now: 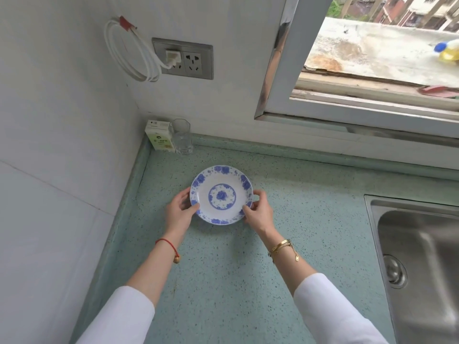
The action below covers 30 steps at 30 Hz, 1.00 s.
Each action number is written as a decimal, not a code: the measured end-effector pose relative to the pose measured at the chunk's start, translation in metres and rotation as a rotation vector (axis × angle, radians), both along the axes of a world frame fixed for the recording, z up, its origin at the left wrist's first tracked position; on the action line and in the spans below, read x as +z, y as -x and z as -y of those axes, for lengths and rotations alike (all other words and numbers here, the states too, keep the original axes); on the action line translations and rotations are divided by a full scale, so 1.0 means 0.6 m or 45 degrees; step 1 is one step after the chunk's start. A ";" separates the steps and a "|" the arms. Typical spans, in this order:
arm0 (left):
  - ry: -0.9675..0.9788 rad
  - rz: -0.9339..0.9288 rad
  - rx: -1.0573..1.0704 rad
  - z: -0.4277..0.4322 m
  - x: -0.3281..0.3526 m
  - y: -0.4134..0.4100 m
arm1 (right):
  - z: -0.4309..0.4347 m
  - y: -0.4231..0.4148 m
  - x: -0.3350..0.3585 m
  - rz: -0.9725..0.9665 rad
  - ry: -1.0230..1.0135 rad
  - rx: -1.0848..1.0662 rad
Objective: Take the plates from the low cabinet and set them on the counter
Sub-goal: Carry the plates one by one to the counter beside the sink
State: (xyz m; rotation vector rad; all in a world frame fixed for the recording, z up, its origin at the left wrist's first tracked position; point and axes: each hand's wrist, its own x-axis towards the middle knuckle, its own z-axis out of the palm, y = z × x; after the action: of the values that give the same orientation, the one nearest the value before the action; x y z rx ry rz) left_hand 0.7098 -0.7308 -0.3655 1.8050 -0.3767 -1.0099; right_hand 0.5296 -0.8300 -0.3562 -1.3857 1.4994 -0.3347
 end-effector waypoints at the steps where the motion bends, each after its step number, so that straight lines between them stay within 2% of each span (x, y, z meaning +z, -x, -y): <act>1: -0.002 -0.024 0.006 -0.001 0.004 -0.001 | -0.004 0.003 0.002 0.014 -0.022 -0.017; 8: 0.097 0.060 0.155 -0.068 0.070 0.003 | -0.043 0.038 0.054 0.180 0.017 -0.098; 13: 0.289 0.010 0.250 -0.142 0.144 0.050 | -0.098 0.054 0.125 0.396 -0.002 0.049; 20: 0.453 0.093 0.462 -0.280 0.246 0.173 | -0.201 0.104 0.216 0.646 -0.005 0.358; 30: 0.561 0.305 1.068 -0.550 0.296 0.475 | -0.393 0.248 0.273 0.789 -0.076 1.023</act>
State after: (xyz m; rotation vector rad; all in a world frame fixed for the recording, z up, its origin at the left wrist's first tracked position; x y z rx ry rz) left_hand 0.4250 -0.4006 -0.1880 1.4520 0.0389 -0.1083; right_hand 0.3809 -0.5942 -0.1922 -1.5288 0.3901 -0.1737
